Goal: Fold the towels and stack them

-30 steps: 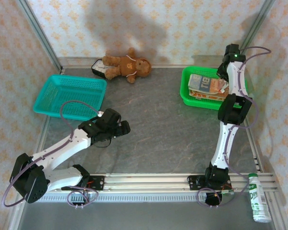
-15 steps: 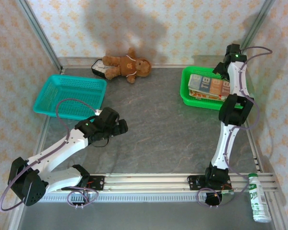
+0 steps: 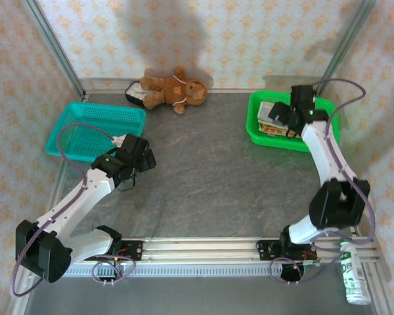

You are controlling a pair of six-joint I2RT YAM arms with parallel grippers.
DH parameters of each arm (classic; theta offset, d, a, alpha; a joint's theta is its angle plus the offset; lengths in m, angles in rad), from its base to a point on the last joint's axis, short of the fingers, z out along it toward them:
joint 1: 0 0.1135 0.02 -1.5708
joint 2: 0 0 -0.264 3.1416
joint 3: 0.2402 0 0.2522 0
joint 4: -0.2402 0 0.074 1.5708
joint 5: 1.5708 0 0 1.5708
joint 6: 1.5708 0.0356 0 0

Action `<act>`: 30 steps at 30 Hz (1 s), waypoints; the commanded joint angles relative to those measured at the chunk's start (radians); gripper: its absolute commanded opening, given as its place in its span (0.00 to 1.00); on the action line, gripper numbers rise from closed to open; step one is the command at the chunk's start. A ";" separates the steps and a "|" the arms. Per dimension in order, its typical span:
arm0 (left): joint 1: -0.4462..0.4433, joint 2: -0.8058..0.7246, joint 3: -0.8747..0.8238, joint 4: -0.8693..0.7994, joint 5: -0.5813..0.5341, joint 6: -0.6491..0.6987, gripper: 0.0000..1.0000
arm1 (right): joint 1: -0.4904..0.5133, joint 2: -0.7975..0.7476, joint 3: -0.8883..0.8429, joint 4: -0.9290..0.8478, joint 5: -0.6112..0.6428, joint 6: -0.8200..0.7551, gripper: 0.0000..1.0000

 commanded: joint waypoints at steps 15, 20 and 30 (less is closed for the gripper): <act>0.148 -0.107 -0.544 0.971 -0.425 0.584 1.00 | 0.024 -0.370 -0.875 0.887 0.190 -0.215 0.99; 0.206 0.040 -0.529 1.108 -0.337 0.548 1.00 | 0.025 -0.205 -0.947 1.217 0.207 -0.248 0.99; 0.284 0.251 -0.531 1.478 -0.148 0.609 1.00 | 0.026 0.055 -0.988 1.565 0.109 -0.323 0.99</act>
